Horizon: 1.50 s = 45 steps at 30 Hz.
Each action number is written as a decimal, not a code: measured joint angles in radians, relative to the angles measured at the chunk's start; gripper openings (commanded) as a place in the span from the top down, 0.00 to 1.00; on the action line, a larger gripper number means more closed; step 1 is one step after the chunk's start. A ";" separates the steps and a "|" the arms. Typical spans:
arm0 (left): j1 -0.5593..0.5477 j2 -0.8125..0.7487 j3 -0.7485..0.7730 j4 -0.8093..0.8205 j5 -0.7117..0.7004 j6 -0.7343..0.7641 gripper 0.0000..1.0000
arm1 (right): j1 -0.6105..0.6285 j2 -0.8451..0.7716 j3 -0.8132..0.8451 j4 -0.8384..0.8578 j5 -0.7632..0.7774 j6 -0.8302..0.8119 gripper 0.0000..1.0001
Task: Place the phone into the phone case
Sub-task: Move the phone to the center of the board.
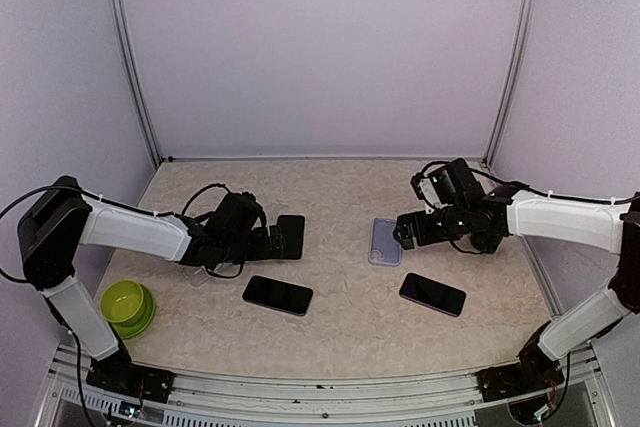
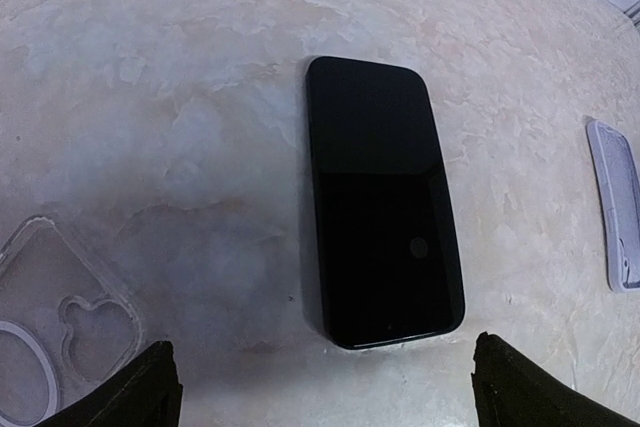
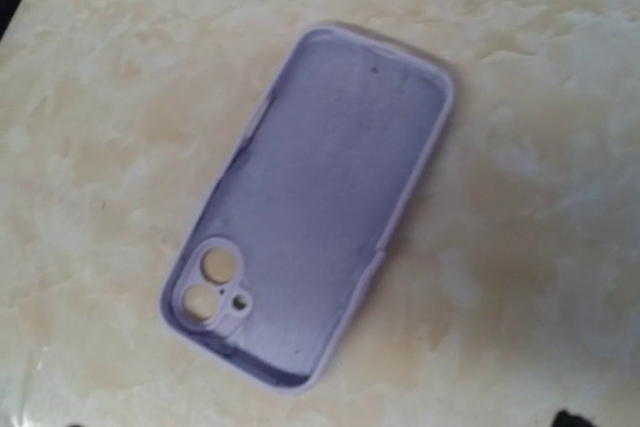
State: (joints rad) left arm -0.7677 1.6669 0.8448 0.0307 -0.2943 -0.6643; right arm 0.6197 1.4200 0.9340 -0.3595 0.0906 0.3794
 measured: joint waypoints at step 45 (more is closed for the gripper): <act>-0.092 0.318 0.196 0.249 0.215 0.002 0.01 | 0.085 0.136 0.132 0.028 0.083 0.002 0.00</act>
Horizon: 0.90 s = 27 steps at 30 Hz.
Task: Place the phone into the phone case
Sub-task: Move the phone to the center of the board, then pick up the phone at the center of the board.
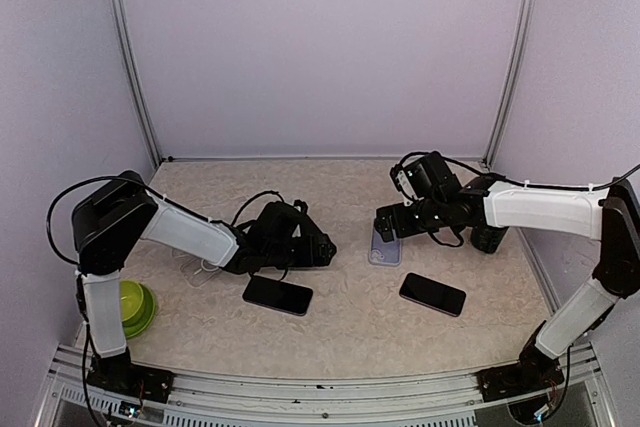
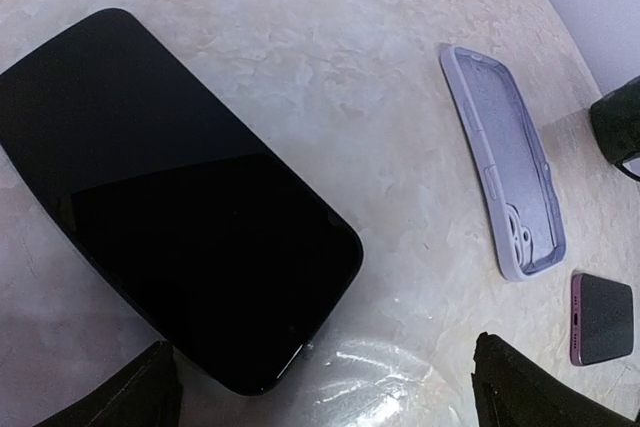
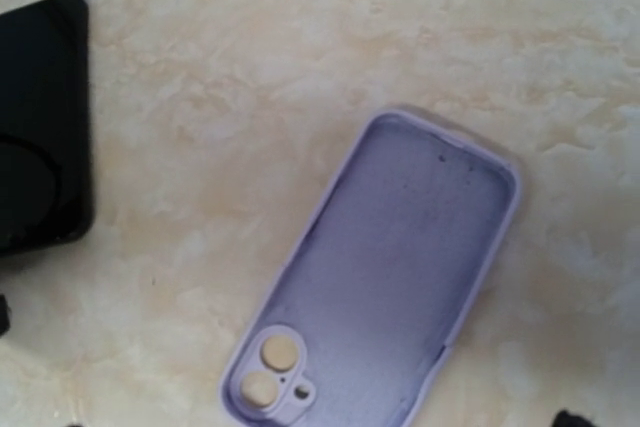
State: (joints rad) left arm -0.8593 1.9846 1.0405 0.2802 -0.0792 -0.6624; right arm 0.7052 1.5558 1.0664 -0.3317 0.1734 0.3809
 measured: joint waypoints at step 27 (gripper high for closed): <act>-0.001 -0.585 -0.219 -0.184 -0.346 0.033 0.01 | 0.072 0.256 0.252 -0.016 0.022 -0.073 0.00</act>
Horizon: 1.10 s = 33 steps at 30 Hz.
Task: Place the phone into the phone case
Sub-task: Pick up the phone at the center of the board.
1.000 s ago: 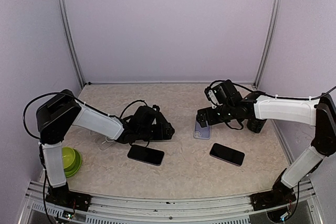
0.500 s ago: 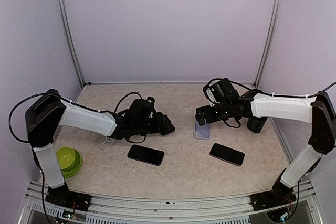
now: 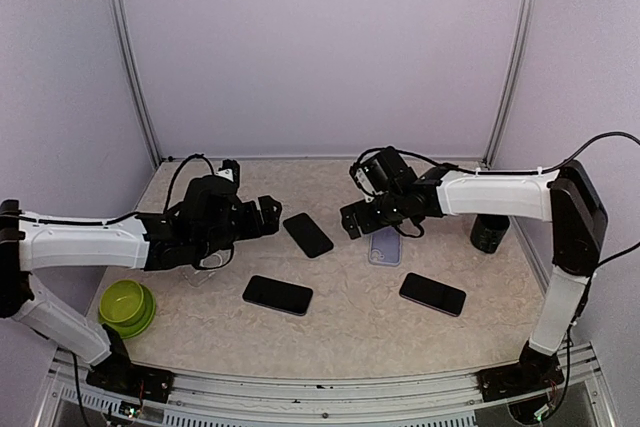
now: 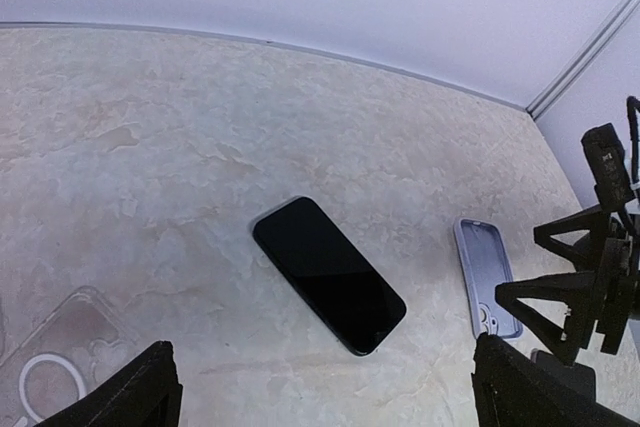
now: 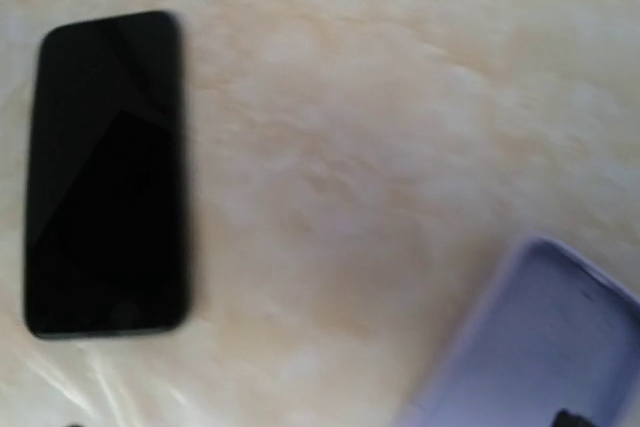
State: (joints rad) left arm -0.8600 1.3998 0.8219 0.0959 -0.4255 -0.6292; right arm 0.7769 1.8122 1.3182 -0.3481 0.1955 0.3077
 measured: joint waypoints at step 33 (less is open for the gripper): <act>0.000 -0.243 -0.151 -0.094 -0.073 -0.079 0.01 | 0.049 0.441 0.373 -0.015 -0.180 -0.108 0.00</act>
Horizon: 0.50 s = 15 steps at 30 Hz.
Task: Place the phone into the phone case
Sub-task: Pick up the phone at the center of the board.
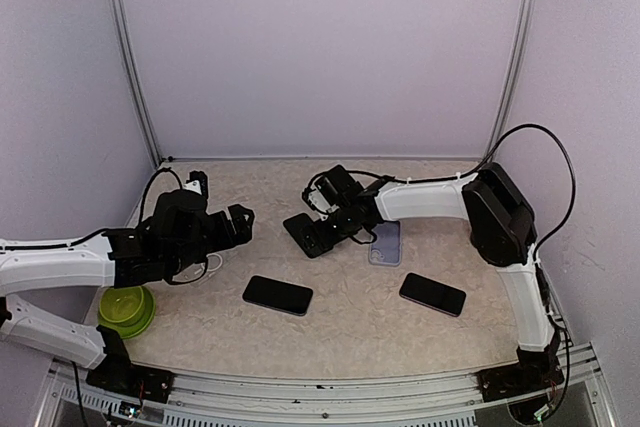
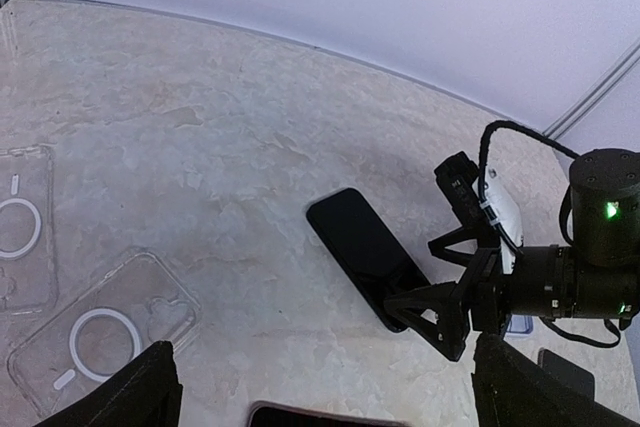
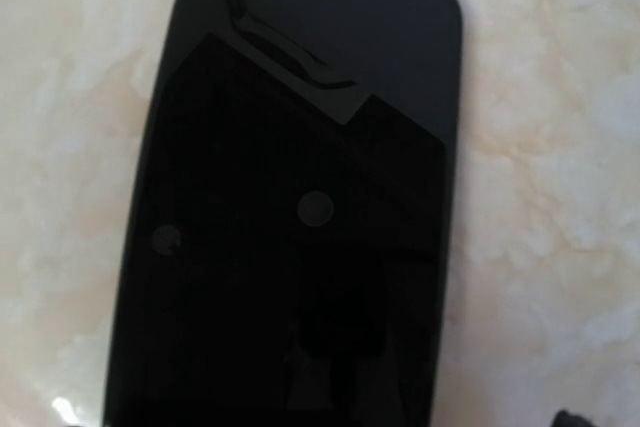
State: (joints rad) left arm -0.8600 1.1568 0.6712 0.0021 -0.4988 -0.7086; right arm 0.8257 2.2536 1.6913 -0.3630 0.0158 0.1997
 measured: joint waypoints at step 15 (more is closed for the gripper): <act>0.000 0.002 -0.016 -0.011 0.001 -0.017 0.01 | 0.004 0.027 0.025 -0.008 -0.021 0.000 0.00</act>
State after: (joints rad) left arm -0.8600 1.1591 0.6552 -0.0086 -0.4980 -0.7254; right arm 0.8295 2.2803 1.7161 -0.3714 -0.0048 0.1993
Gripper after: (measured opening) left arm 0.989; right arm 0.996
